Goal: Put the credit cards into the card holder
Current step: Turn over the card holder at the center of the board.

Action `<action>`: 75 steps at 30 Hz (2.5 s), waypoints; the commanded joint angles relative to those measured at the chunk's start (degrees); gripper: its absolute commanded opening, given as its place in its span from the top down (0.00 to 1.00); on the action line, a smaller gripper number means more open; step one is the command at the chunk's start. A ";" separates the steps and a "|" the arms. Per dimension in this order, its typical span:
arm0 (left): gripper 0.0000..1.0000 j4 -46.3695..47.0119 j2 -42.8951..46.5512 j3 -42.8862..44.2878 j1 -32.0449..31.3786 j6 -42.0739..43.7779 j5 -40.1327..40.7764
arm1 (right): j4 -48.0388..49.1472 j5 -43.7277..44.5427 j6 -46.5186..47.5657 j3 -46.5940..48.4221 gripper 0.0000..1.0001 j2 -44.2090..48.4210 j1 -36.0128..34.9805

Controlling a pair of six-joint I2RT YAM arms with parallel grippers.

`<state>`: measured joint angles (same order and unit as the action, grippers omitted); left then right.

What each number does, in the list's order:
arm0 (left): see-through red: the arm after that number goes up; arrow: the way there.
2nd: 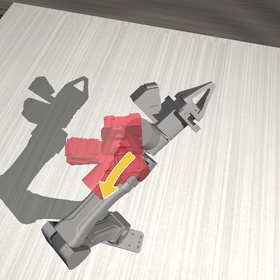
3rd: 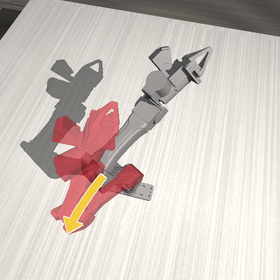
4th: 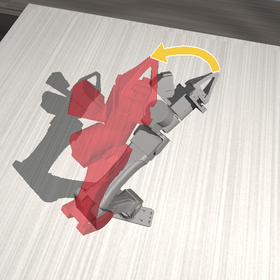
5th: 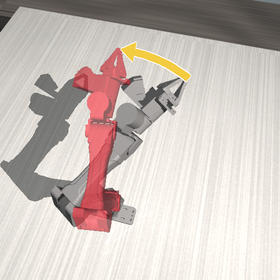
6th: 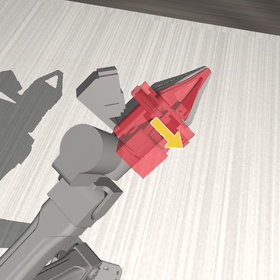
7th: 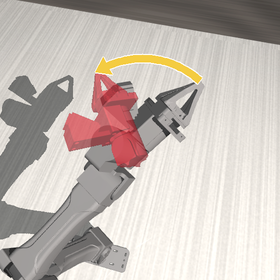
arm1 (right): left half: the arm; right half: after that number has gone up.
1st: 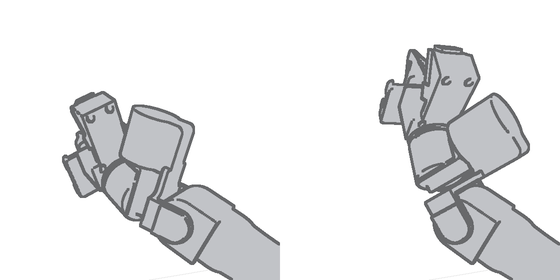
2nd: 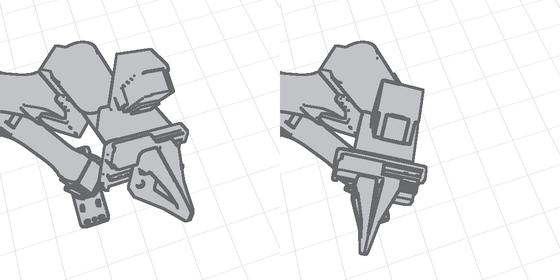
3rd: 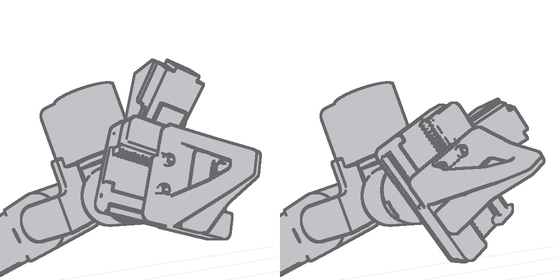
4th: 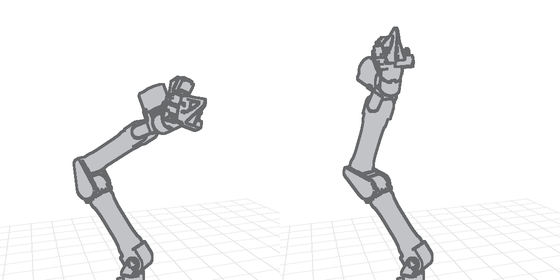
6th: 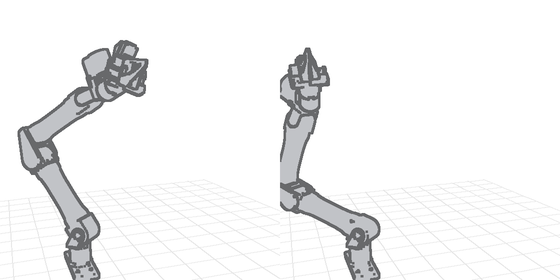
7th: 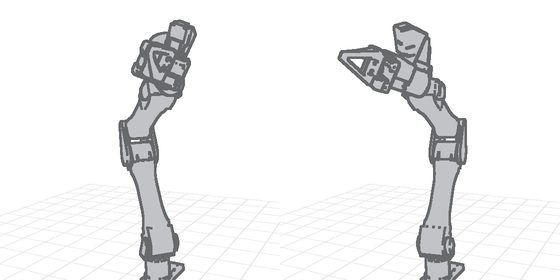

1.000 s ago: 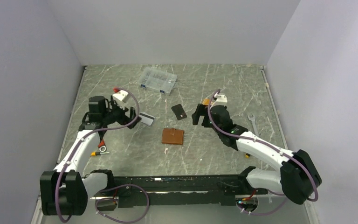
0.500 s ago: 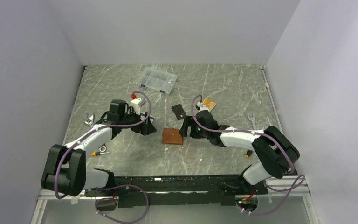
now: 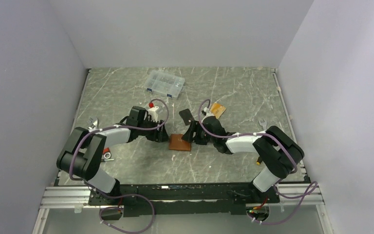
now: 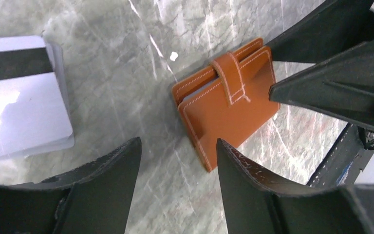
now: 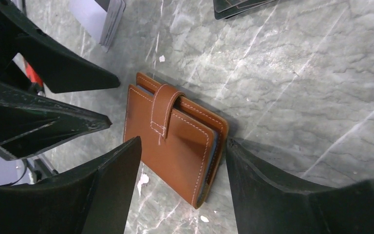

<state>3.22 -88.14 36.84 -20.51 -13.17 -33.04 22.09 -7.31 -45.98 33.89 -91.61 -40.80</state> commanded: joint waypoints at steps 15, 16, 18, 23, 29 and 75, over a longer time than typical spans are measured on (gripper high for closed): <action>0.89 11.31 -6.84 0.60 -3.63 -2.36 -0.74 | 11.66 -5.80 -6.53 -6.28 0.50 -3.14 -1.01; 0.89 11.40 -6.46 0.60 -3.65 -2.51 -1.28 | 12.26 -6.19 -6.58 -6.40 0.51 -3.07 -1.00; 0.89 11.73 -5.40 0.54 -3.65 -3.23 -2.34 | 13.39 -7.01 -6.79 -6.53 0.52 -2.85 -1.02; 0.93 12.89 -3.03 -0.20 -3.66 -4.85 -3.83 | 17.97 -8.85 -8.79 -7.76 0.55 -2.28 -0.93; 0.94 13.04 -3.24 -0.87 -3.79 -4.36 -2.09 | 22.03 -10.78 -11.04 -7.34 0.69 -2.81 -0.96; 0.16 -39.44 11.03 27.08 24.36 16.74 -24.36 | -37.63 65.59 40.16 22.68 1.00 2.56 -35.01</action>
<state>-24.88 -78.43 61.43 1.72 -2.81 -54.70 -8.23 34.54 -15.66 53.69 -82.06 -69.60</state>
